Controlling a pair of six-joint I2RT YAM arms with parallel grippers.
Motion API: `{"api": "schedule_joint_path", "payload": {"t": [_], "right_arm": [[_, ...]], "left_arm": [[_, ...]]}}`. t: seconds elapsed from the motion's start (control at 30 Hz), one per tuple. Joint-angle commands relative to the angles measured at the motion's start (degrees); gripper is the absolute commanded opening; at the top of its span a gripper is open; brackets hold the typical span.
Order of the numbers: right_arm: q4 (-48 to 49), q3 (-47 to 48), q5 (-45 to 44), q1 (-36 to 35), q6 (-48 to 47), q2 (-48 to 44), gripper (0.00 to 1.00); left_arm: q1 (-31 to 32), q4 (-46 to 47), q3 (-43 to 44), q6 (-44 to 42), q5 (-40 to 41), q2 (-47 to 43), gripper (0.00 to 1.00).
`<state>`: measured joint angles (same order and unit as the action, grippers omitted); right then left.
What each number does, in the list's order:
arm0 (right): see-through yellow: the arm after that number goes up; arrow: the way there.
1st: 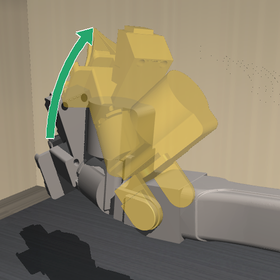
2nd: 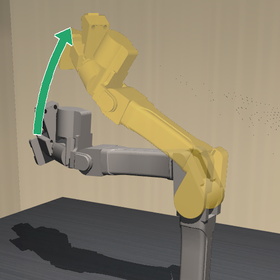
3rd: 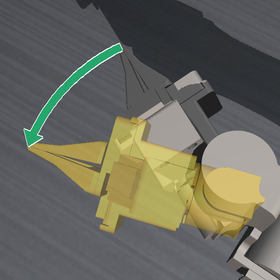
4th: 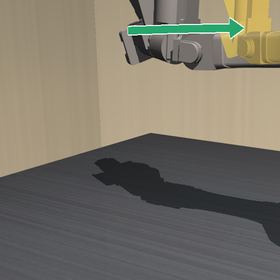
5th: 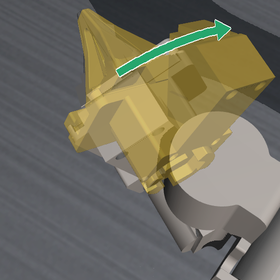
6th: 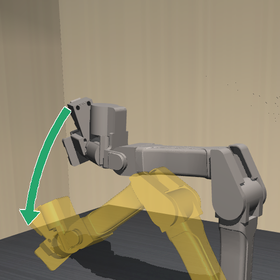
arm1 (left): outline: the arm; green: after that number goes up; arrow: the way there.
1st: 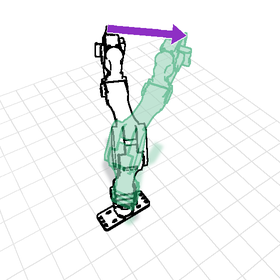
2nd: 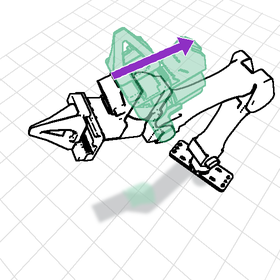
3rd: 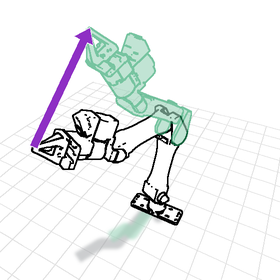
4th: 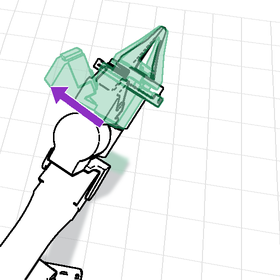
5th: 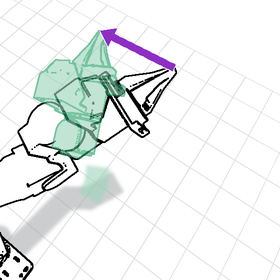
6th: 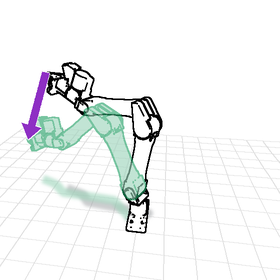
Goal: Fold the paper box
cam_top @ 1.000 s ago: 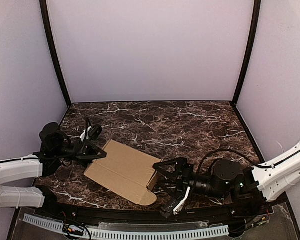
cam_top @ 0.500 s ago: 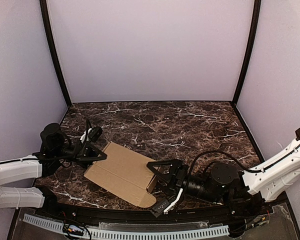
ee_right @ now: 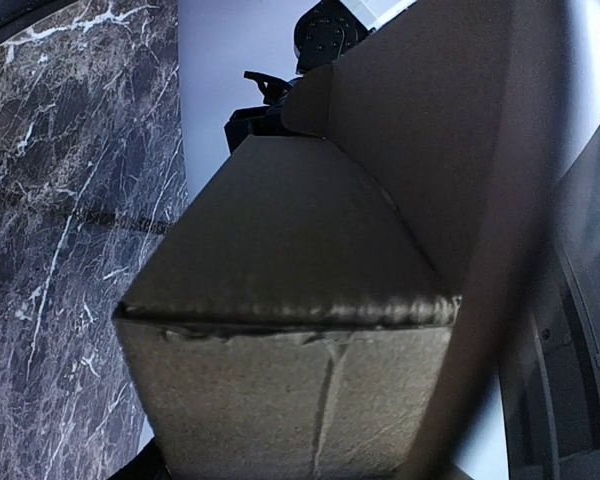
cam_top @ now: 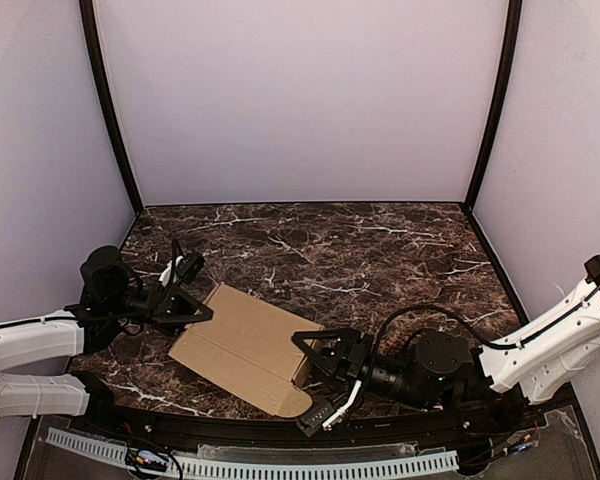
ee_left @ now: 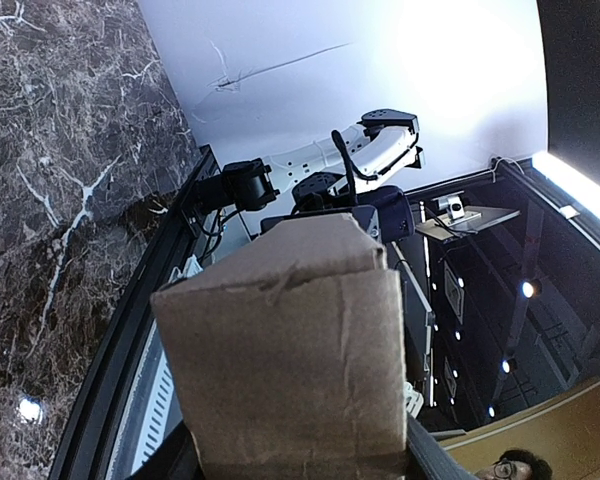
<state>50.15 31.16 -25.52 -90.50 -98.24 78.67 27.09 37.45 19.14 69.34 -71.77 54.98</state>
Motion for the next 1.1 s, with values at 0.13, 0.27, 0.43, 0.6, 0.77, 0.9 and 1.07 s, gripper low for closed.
{"api": "schedule_joint_path", "payload": {"t": [0.13,0.27,0.43,0.6,0.77,0.9,1.07], "right_arm": [[5.5,0.1,-0.3,-0.7,0.8,-0.4,0.44],[5.3,-0.8,-0.6,-0.6,2.0,-1.3,0.42],[1.3,-1.8,-0.9,0.2,7.0,-4.2,0.42],[-10.9,-1.4,-0.4,1.8,17.6,-8.7,0.39],[-25.4,1.1,3.5,5.1,33.3,-13.6,0.40],[-31.5,2.7,10.0,9.1,49.2,-15.3,0.39],[-31.5,1.8,21.7,15.8,64.6,-14.5,0.40]], "left_arm": [[-0.4,-3.1,0.0,-2.9,0.6,-1.0,0.60],[-0.5,-9.1,1.7,-6.7,2.3,-3.2,0.75],[-0.5,-14.3,4.2,-9.7,4.8,-6.6,0.93],[-0.5,-29.2,9.9,-21.1,10.8,-11.0,0.99],[-0.4,-39.3,13.3,-26.7,17.1,-14.4,0.99],[-0.5,-44.2,15.6,-30.2,19.7,-15.7,0.99],[-0.5,-56.3,19.8,-40.7,24.9,-15.6,0.99]]}}
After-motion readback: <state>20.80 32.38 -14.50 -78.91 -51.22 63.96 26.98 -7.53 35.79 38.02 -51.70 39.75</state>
